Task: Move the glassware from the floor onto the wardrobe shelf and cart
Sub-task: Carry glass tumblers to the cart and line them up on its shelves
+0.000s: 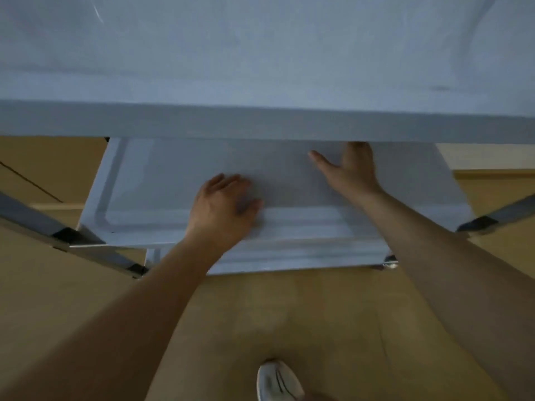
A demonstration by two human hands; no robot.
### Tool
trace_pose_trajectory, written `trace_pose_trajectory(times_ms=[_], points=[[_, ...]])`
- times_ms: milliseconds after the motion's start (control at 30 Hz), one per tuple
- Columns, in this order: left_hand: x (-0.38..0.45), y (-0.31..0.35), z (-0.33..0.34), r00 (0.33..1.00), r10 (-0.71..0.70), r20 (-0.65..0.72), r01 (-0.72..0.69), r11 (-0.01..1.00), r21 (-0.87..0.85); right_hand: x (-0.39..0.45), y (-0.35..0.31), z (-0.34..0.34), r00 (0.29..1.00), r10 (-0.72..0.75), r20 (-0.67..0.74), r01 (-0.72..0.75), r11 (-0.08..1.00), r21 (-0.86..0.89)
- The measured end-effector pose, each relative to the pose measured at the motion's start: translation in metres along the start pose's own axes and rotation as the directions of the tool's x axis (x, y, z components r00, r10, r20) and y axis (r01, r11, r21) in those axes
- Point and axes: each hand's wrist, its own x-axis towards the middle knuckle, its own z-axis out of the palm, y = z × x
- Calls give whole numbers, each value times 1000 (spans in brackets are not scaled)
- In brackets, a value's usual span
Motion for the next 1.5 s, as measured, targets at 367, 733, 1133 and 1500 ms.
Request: trace_pose_trajectory(times_ms=[367, 733, 1133, 1500], points=[[-105, 119, -168, 821, -238, 519, 242, 968, 62, -210, -88, -159, 880, 217, 423, -189, 976, -108], [-40, 314, -359, 862, 199, 466, -214, 977, -21, -219, -198, -416, 949, 218, 229, -202, 975, -90], [32, 586, -403, 784, 571, 244, -560, 820, -120, -180, -129, -677, 953, 223, -207, -255, 956, -143], [48, 862, -329, 631, 751, 193, -730, 660, -178, -195, 35, -878, 851, 289, -440, -381, 915, -136]])
